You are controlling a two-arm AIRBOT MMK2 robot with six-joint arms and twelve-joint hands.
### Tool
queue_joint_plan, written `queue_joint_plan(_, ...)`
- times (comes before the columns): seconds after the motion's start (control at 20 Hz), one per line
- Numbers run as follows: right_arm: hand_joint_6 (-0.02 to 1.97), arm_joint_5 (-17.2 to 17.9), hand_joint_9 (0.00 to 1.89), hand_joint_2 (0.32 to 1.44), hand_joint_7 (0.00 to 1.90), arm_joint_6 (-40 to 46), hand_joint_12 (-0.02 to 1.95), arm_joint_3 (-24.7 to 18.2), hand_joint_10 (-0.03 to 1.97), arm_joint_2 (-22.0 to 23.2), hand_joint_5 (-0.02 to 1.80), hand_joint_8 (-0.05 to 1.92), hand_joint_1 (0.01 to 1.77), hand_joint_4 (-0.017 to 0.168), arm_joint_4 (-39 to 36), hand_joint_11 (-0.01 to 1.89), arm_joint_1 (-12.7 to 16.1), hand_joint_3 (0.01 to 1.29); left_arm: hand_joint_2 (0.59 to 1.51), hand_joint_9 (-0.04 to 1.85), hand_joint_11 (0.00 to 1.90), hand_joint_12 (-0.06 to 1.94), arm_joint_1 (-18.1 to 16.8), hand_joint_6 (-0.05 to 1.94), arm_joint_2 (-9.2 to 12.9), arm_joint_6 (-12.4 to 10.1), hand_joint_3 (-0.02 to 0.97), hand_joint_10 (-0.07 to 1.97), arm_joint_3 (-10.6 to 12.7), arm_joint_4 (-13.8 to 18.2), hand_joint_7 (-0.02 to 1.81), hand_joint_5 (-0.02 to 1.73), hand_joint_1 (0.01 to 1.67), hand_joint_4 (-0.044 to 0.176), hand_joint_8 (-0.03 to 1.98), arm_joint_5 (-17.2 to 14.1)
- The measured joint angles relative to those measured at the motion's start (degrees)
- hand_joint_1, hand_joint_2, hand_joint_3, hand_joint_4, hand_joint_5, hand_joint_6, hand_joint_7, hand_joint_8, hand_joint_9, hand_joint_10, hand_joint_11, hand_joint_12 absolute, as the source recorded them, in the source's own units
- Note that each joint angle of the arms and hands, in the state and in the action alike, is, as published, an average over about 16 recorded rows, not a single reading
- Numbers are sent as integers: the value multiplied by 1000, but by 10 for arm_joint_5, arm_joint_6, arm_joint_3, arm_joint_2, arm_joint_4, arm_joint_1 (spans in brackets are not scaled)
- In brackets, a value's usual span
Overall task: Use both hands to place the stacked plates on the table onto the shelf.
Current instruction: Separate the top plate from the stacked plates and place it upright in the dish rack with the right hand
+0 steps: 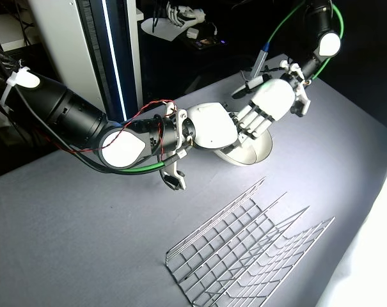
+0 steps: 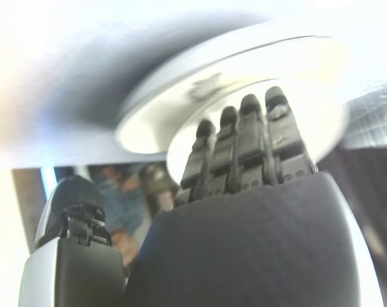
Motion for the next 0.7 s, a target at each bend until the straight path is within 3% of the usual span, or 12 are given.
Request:
queue_joint_plan(0.4, 916, -14, 937, 952, 995, 4, 1142, -18, 950, 16, 967, 743, 1281, -4, 8, 847, 36, 12, 1156, 16, 13, 17, -58, 7, 63, -42, 20, 6, -4, 5, 18, 13, 14, -3, 13, 4)
queue_joint_plan(0.7, 934, -31, 959, 958, 1027, 7, 1163, -42, 1056, 35, 976, 802, 1319, -4, 23, 861, 77, 11, 1158, 18, 13, 17, -71, 6, 102, -57, 20, 7, -8, 15, 18, 18, 13, -3, 13, -3)
